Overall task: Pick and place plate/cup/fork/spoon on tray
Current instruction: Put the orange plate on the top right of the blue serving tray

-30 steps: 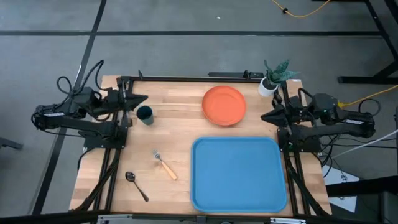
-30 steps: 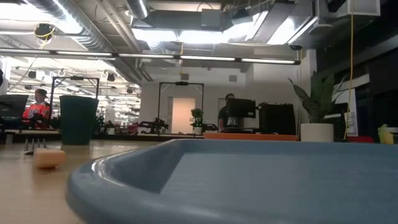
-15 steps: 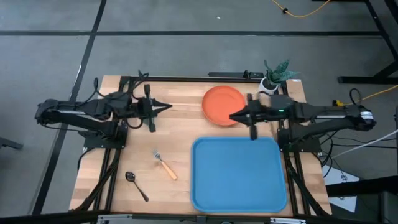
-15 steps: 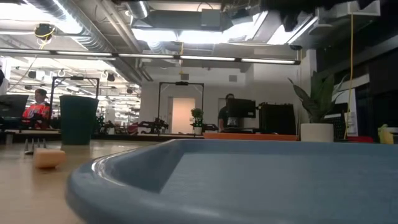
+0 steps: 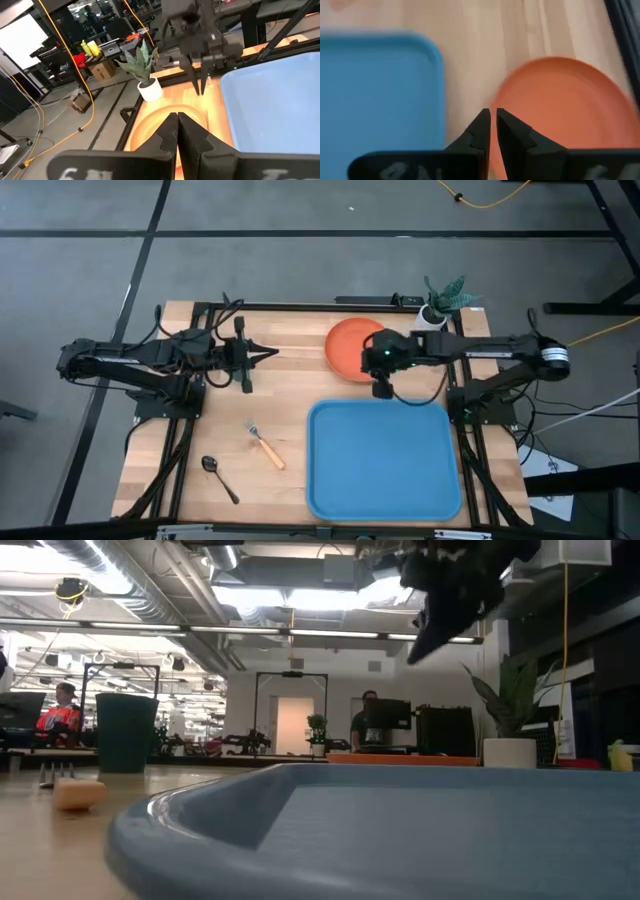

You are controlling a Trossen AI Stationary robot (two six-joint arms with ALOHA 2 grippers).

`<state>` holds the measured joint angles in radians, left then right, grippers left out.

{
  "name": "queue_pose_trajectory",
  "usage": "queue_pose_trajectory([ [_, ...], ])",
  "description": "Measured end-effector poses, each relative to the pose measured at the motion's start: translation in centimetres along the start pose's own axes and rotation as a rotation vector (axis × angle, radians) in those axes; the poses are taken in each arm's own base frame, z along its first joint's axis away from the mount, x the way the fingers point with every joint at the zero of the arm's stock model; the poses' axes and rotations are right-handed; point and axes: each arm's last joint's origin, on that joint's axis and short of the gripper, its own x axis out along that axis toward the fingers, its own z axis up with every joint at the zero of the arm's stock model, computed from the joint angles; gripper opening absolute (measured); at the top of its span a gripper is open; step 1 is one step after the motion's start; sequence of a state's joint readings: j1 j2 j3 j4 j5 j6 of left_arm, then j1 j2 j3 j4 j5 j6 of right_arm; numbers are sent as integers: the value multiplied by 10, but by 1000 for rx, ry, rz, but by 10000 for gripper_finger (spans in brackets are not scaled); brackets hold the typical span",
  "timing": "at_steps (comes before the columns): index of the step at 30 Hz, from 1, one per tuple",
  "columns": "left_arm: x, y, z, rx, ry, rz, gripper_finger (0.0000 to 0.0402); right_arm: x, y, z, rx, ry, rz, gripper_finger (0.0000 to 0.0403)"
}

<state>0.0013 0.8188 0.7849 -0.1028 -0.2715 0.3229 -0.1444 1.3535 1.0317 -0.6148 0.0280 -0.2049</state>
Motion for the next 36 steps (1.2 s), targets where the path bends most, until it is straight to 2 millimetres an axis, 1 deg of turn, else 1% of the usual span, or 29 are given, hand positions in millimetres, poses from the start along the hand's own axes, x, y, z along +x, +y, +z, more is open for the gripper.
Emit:
queue_pose_trajectory([
  [3, 0, 0, -1, 1, 6, -2, 0, 16, 1, -6, -176, 74, -11, 37],
  [4, 0, 0, -1, 3, 13, -4, 0, 22, 2, -9, -194, 101, -3, 37],
  [8, 0, -1, -4, 8, 36, -12, 0, 42, 3, -15, -156, 171, 13, 37],
  [10, 0, -1, -4, 5, 40, -13, 0, 50, 3, -18, -144, 207, -9, 37],
  [16, 0, -1, -4, 11, 39, -13, 0, 65, 3, -22, -145, 262, -35, 37],
  [20, 0, -1, -4, 12, 39, -13, 0, 70, 3, -22, -129, 268, -35, 37],
  [25, 0, 1, -3, 9, 47, 56, 0, 71, 2, -18, -123, 225, -47, 37],
  [30, 0, 1, -3, 11, 47, 50, 0, 71, 3, -18, -80, 221, -51, 37],
  [36, 0, 1, -3, 10, 45, 42, 0, 71, 3, -19, -79, 241, -54, 37],
])
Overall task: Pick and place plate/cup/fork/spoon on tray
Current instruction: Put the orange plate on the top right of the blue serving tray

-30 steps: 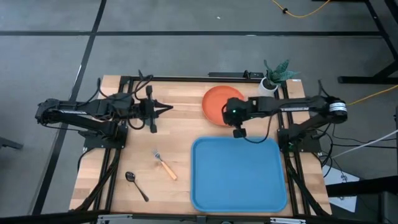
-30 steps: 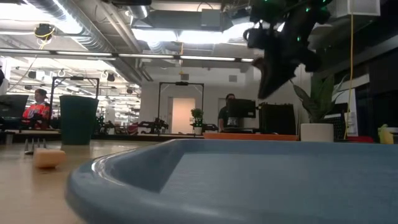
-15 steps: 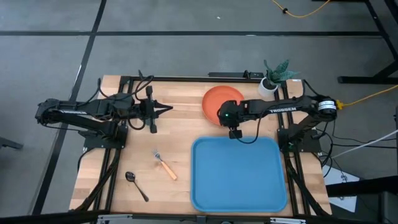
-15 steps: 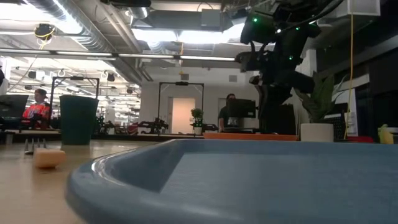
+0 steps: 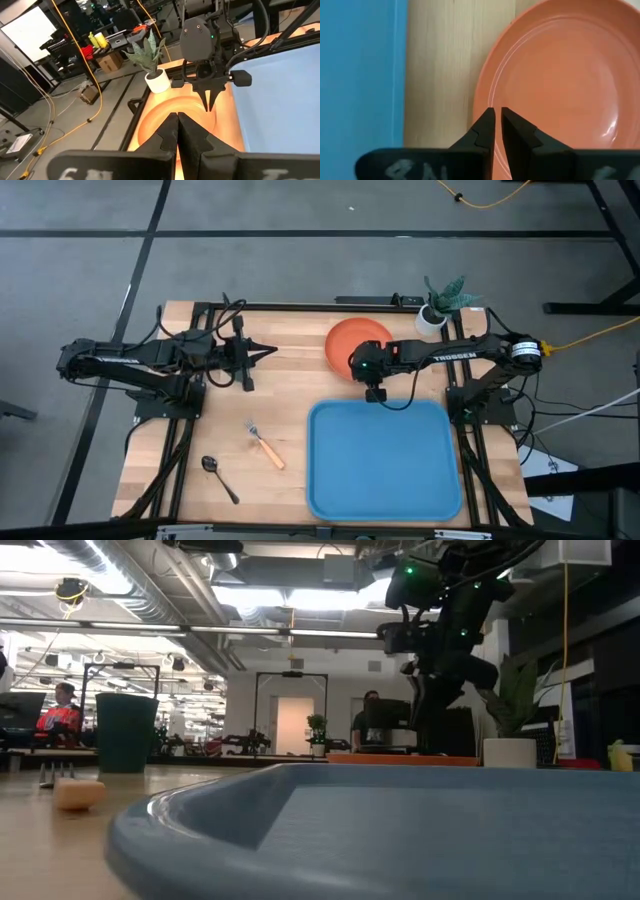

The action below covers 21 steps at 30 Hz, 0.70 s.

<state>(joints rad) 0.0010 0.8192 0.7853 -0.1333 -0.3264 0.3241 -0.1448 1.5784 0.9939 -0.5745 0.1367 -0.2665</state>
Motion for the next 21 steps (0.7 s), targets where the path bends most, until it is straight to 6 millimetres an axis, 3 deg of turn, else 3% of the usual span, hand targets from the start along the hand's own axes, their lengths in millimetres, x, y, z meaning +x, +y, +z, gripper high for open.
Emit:
queue_pose_trajectory([
  [8, 0, 0, 0, 1, 1, -1, 0, 0, 1, 0, 44, -9, 27, 40],
  [14, 0, 0, 0, 1, 1, 0, 0, 2, 2, 1, 48, -3, 30, 80],
  [21, 0, 0, 0, 1, 1, 0, 0, 27, 7, -2, 36, 80, 54, 124],
])
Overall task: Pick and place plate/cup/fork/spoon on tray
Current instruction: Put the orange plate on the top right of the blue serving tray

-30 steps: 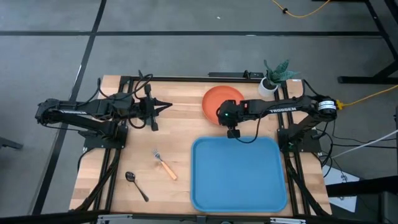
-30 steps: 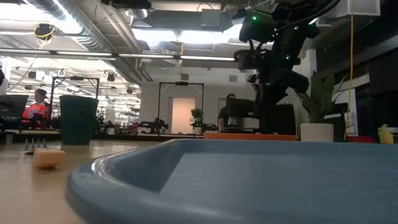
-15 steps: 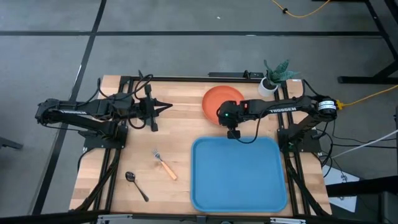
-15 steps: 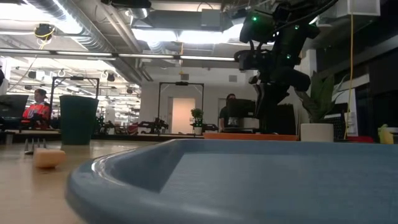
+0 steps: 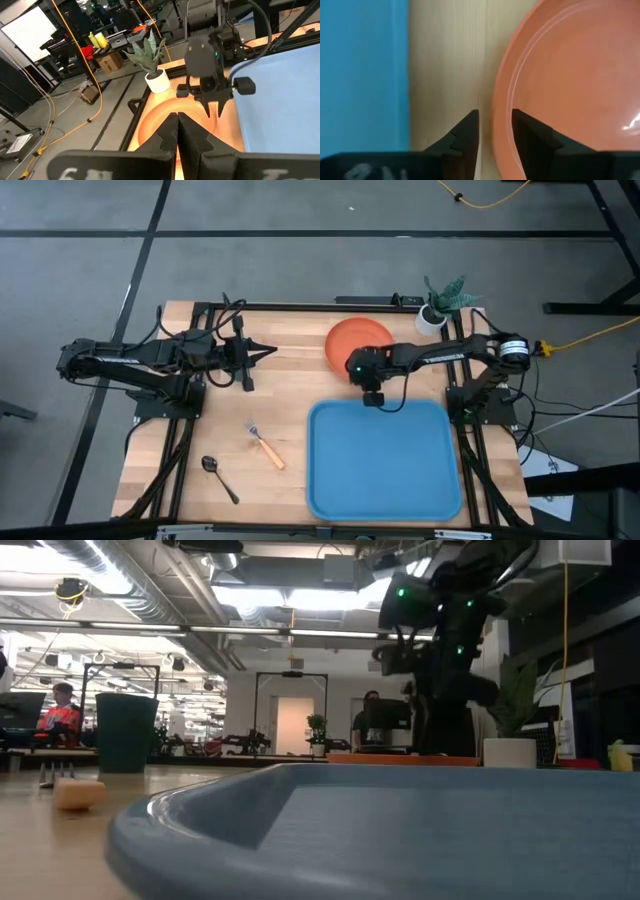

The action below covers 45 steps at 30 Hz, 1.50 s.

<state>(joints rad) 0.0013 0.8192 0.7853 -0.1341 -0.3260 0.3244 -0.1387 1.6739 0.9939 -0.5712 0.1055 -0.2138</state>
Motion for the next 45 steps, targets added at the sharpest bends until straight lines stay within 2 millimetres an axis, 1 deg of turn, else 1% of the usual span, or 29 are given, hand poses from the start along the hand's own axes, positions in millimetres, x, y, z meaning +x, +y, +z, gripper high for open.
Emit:
queue_pose_trajectory([
  [6, 0, 0, 0, 0, 0, 0, 0, 17, 2, 0, 1, 43, 2, 127],
  [10, 0, 0, 0, 0, 0, 0, 0, 23, 2, 0, 72, 51, -6, 123],
  [12, 0, 0, 0, 0, 0, 0, 0, 25, 1, 0, 102, 60, -47, 115],
  [15, 0, 0, 0, 0, 0, 0, 0, 27, 0, -1, 107, 77, -74, 87],
  [18, 0, 0, 0, 0, 0, 0, 0, 27, 0, 0, 128, 67, -86, 35],
  [19, 0, 0, 0, 0, 0, 0, 0, 26, 0, 1, 133, 59, -100, 20],
  [20, 0, 0, 0, 0, 0, 0, 0, 24, -1, 1, 134, 52, -109, 14],
  [23, 0, 0, 0, 0, 0, 0, 0, 16, 5, 3, 123, 33, -169, 8],
  [27, 0, 0, 0, 0, 0, 0, 0, -11, 20, 8, 126, -61, -194, 6],
  [31, 0, 0, 0, 1, 3, -1, 0, -46, 41, 8, 150, -160, -183, 6],
  [35, 0, 0, 0, 1, 4, -2, 0, -78, 73, 3, 192, -263, -130, 6],
  [39, 0, 0, 0, 1, 4, -1, 0, -102, 115, -7, 297, -371, -90, 6],
  [42, 0, 0, -1, 2, 5, -2, 0, -116, 151, -18, 320, -434, -108, 6],
  [45, 0, 0, -1, 2, 6, -2, 0, -128, 181, -27, 335, -472, -126, 6],
])
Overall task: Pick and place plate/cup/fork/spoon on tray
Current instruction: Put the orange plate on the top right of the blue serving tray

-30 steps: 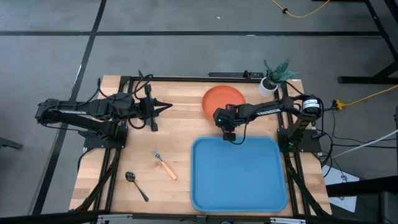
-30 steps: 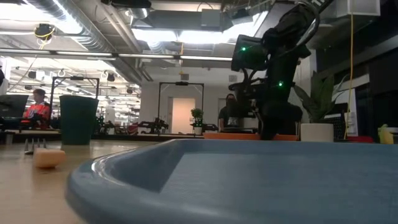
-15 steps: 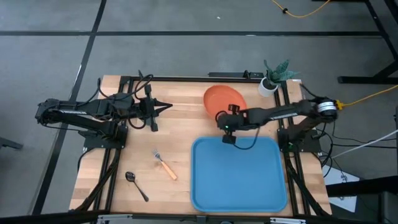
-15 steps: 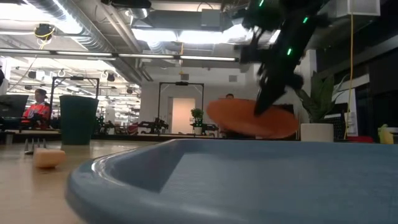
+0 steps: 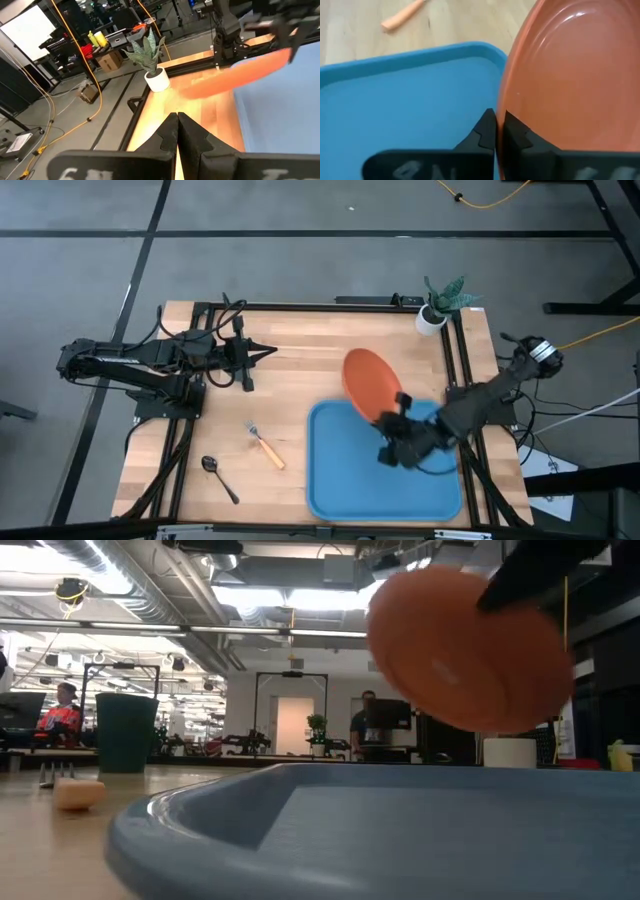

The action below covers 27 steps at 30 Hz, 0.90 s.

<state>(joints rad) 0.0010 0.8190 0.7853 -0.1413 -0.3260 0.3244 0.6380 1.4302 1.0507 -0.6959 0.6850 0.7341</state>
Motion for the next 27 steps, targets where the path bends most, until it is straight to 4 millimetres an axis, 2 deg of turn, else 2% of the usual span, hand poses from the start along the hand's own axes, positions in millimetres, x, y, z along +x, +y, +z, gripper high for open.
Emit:
queue_pose_trajectory([
  [5, 0, 0, 0, 0, 0, 0, 0, -18, 27, -16, 14, 75, -9, 6],
  [10, 0, 0, 0, 0, 0, 0, 0, -22, 52, -24, 43, 182, -25, 6],
  [18, 0, 0, 0, 0, 0, 0, 0, -12, 91, -36, 173, 364, -36, 6],
  [27, 0, 0, 0, 0, 0, 0, 0, 2, 123, -41, 214, 514, -6, 10],
])
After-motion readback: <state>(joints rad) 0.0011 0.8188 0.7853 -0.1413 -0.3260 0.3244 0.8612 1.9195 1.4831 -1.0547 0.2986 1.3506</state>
